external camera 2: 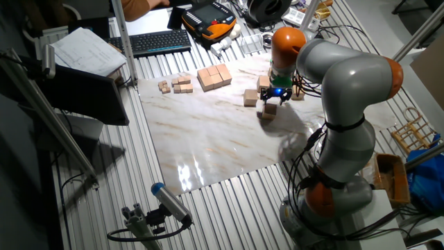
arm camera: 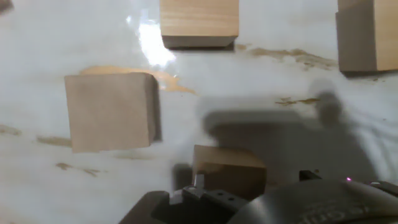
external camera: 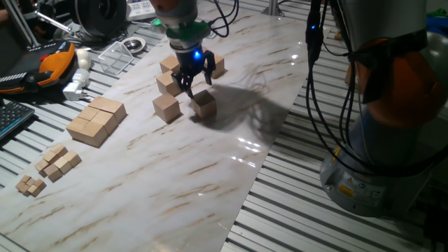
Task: Stack the blocks into a pyramid shape
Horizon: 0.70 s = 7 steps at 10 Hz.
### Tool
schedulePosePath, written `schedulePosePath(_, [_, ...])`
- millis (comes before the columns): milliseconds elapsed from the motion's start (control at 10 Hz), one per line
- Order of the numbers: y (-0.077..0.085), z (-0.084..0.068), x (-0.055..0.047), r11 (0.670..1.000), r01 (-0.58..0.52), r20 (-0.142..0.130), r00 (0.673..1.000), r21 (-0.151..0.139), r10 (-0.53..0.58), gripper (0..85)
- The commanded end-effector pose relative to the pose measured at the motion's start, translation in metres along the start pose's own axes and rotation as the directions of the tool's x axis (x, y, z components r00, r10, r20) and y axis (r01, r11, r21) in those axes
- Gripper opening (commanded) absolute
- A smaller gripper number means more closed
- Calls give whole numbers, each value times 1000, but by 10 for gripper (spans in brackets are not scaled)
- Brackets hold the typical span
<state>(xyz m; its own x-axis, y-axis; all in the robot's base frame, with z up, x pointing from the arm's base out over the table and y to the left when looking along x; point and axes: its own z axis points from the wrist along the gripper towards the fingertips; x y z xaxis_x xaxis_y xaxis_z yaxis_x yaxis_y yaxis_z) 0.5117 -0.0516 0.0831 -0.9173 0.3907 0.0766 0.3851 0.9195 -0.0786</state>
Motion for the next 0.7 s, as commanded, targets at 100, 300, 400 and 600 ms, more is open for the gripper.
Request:
schedulePosePath(100, [2,5,4,1000,-11,5,1000,5,11,680])
schedulePosePath(300, [4,13,5,1000,-15,13,1000,-2,15,680])
schedulePosePath(400, [4,17,6,1000,-17,22,1000,-1,17,680])
schedulePosePath(600, [4,18,12,1000,-22,23,999,5,22,680])
